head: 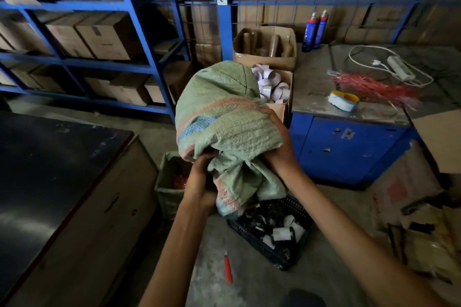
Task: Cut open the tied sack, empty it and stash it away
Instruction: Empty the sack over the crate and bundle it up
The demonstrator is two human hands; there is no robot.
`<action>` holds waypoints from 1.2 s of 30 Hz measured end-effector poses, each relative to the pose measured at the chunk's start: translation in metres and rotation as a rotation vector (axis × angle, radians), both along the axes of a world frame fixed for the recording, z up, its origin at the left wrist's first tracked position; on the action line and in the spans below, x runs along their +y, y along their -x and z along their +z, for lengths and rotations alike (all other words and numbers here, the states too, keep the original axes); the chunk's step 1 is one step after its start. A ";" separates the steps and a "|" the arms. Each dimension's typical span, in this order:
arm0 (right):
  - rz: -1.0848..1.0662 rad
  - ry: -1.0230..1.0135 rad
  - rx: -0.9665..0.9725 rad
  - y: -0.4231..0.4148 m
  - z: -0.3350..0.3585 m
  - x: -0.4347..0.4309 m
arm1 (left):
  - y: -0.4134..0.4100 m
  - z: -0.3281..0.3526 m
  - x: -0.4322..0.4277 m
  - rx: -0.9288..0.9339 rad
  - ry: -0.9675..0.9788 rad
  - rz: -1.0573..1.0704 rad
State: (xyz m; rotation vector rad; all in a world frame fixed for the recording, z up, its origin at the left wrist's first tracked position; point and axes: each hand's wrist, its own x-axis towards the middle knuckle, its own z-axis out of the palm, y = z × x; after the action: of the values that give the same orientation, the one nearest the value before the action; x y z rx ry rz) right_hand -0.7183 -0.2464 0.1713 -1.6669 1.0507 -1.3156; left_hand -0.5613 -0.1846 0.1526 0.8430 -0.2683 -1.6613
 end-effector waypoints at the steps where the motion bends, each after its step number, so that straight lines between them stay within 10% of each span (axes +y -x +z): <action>1: 0.048 -0.045 -0.023 -0.007 -0.005 0.002 | -0.009 -0.006 -0.002 0.009 -0.028 0.018; 10: 0.443 -0.237 0.258 -0.050 -0.059 -0.001 | -0.089 -0.055 -0.007 -0.528 -0.281 0.218; 19: 0.436 -0.397 0.246 -0.105 -0.135 -0.084 | -0.130 -0.143 -0.085 -0.271 -0.512 0.396; 36: 0.415 -0.826 0.462 -0.180 -0.369 -0.236 | -0.171 -0.350 -0.196 -0.397 -0.680 0.368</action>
State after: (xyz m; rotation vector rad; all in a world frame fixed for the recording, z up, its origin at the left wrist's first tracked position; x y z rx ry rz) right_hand -0.5384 -0.4826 -0.1974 -1.4235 1.1942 -0.1543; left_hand -0.3907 -0.3809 -0.1973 1.6309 0.1964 -1.2233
